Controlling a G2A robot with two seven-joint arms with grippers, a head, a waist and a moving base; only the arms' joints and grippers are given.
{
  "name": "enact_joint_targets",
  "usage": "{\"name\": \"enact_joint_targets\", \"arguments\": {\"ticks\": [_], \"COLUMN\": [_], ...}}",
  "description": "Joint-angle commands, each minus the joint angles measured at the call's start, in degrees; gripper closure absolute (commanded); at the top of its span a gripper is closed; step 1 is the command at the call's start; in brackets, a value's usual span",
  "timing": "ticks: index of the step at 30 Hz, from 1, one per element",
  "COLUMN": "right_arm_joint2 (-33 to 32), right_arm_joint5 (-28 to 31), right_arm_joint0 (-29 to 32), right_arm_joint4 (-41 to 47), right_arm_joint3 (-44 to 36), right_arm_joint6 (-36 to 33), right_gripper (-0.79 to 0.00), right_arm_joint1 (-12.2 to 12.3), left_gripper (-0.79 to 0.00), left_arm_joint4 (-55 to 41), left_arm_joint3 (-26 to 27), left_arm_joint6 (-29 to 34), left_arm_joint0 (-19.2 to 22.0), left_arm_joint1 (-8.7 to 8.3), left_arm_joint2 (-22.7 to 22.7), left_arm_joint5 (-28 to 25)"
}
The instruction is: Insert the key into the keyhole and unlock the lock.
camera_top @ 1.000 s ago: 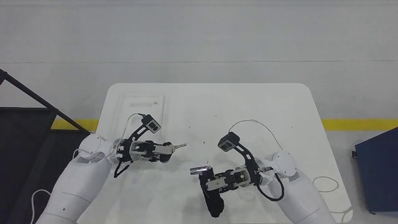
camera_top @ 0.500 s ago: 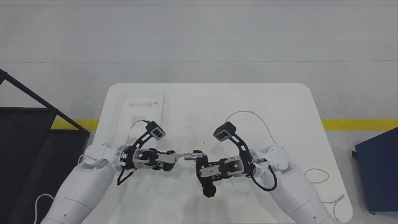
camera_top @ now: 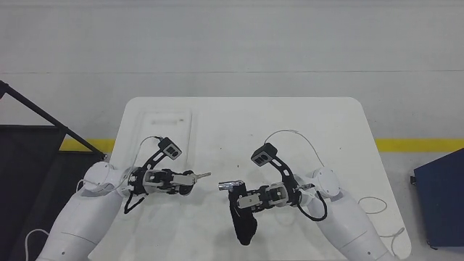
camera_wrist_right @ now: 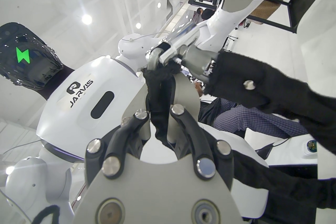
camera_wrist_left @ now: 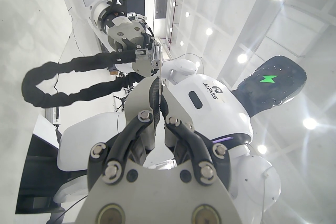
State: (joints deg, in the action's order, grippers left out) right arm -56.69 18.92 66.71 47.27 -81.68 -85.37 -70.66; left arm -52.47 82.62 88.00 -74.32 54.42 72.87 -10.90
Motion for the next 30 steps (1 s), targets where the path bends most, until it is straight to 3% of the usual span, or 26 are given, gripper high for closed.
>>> {"name": "enact_joint_targets", "arguments": {"ticks": [1, 7, 30], "right_arm_joint2": [0.00, 0.00, 0.00], "right_arm_joint5": [0.04, 0.04, 0.04], "right_arm_joint0": [0.00, 0.00, 0.00], "right_arm_joint4": [0.00, 0.00, 0.00], "right_arm_joint3": [0.00, 0.00, 0.00], "right_arm_joint6": [0.03, 0.03, 0.03], "right_gripper": [0.000, 0.000, 0.000], "right_arm_joint1": [0.00, 0.00, 0.00], "left_gripper": [0.000, 0.000, 0.000], "left_arm_joint4": [0.70, 1.50, 3.21], "left_arm_joint3": [0.90, 3.47, 5.03], "left_arm_joint6": [0.00, 0.00, 0.00], "left_arm_joint0": [-0.02, -0.08, 1.42], "left_arm_joint1": [-0.23, -0.66, -1.79], "left_arm_joint2": [-0.49, -2.03, -3.07], "left_arm_joint5": [0.48, 0.35, -0.12]}}
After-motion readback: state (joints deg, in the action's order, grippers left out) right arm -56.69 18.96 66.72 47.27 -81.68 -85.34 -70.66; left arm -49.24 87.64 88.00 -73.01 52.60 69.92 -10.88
